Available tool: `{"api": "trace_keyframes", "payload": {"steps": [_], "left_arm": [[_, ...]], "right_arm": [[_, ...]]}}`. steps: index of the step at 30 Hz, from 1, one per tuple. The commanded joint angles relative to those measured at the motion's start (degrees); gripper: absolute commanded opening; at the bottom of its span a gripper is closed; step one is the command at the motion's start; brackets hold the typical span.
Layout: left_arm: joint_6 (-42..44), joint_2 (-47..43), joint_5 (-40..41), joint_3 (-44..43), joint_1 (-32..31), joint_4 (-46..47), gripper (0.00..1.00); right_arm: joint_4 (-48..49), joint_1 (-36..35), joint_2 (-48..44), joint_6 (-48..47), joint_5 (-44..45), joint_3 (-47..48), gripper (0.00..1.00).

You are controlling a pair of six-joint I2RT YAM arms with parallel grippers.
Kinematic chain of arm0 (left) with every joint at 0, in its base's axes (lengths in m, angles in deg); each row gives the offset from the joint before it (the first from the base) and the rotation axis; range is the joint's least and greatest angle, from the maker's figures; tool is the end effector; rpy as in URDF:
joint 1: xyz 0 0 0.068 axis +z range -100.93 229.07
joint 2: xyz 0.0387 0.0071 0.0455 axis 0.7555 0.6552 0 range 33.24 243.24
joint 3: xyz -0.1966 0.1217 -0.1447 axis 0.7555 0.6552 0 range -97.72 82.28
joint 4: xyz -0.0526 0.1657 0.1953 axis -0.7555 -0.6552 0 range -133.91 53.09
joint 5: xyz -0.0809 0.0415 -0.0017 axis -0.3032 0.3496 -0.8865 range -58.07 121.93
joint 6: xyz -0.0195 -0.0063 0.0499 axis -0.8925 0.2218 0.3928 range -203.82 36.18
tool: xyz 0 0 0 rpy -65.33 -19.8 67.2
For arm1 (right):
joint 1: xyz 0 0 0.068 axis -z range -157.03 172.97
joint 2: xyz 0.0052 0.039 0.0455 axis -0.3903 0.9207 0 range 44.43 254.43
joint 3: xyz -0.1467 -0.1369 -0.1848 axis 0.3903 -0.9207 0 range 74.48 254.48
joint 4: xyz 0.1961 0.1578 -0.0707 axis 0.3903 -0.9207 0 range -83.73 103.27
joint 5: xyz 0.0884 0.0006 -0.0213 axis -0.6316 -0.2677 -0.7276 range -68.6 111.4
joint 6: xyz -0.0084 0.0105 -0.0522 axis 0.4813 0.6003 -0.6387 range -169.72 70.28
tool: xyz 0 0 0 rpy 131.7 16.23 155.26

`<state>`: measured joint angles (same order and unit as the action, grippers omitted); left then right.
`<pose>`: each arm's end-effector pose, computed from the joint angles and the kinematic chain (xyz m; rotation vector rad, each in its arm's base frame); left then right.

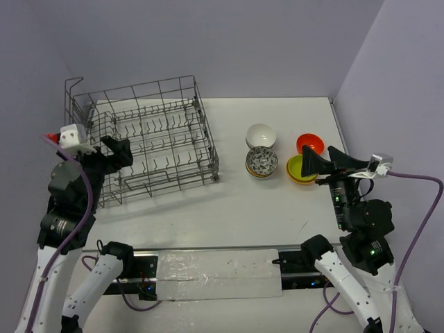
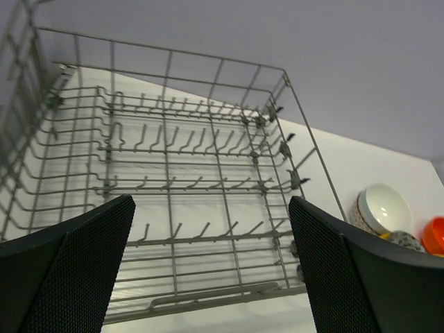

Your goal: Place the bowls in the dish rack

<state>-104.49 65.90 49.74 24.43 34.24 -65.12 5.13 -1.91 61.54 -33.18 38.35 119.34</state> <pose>0.1011 -0.0155 0.4088 -0.3206 1.5937 -0.2250 0.0574 0.0150 0.3947 0.1696 1.2446 0.4450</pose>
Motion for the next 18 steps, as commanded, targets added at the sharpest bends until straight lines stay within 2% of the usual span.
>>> {"api": "trace_keyframes", "payload": {"steps": [1,7,10,18], "left_arm": [[0.4,5.4,-9.0,-3.6,-0.1,2.1,0.99],[-3.3,14.0,-16.2,-7.8,-0.8,4.8,0.99],[-4.8,17.6,-16.9,-9.0,-4.2,7.6,0.99],[-3.2,33.4,-2.7,-17.2,-25.4,8.9,0.99]], "right_arm": [[-0.7,-0.4,1.1,2.6,-4.3,-1.3,1.00],[-6.4,-0.4,5.4,7.5,-3.2,-0.5,1.00],[-8.1,-0.4,7.5,9.2,-1.4,-0.7,1.00],[-16.6,0.0,15.8,17.1,7.0,1.1,1.00]]}}
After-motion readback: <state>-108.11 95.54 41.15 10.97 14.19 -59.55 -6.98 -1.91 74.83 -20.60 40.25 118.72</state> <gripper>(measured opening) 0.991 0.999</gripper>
